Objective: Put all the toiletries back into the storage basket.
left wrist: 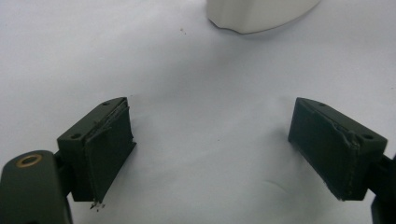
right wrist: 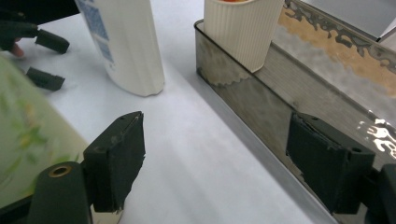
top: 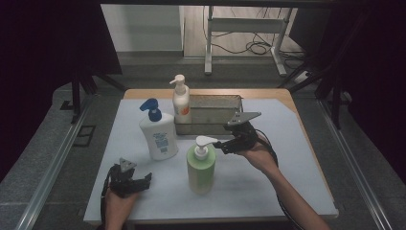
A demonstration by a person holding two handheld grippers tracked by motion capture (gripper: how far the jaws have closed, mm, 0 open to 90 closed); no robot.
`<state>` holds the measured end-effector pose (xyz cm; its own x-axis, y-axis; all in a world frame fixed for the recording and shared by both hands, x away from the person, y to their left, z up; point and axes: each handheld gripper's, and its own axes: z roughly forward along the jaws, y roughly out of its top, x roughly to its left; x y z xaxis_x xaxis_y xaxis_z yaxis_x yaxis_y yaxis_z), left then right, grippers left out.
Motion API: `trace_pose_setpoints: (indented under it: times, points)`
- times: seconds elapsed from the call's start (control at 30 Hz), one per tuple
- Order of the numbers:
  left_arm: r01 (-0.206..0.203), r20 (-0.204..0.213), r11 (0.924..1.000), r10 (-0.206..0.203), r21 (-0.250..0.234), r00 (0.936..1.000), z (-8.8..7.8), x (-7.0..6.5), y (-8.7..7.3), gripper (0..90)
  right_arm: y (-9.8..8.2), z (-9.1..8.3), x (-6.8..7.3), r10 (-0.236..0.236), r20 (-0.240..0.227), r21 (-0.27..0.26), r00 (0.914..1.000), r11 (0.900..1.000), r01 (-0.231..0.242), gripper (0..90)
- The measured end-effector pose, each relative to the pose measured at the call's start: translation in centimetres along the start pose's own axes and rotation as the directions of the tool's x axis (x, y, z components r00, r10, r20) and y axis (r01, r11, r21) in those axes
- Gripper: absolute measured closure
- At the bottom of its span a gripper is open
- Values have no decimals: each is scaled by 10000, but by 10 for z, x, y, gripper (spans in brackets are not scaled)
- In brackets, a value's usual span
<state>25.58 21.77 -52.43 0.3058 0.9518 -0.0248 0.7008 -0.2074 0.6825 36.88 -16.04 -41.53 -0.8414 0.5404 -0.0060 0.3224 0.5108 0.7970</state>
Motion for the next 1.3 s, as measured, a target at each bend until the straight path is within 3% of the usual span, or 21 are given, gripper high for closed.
trace_pose_setpoints:
  times: [0.5, 0.87, 1.13, 1.3]
  points:
    - [28, -33, 10000, -28, -34, 10000, 0, -1, 0, 133, -33, -22, 7, 192, -174, 84, 9997, 9998, -191, 137]
    - [-9, -34, 10000, 9, -37, 10000, 0, 0, 0, 134, -53, -29, 20, 21, -759, 209, 9971, 9998, -5, 128]
    - [22, -32, 10000, -22, -34, 10000, 0, -1, -1, 133, -62, -32, 26, 62, -887, 448, 9960, 9990, -23, 14]
    - [35, -40, 10000, -35, -36, 10000, 0, -1, -1, 133, -64, -31, 33, -26, -1039, 578, 9946, 9983, 87, 0]
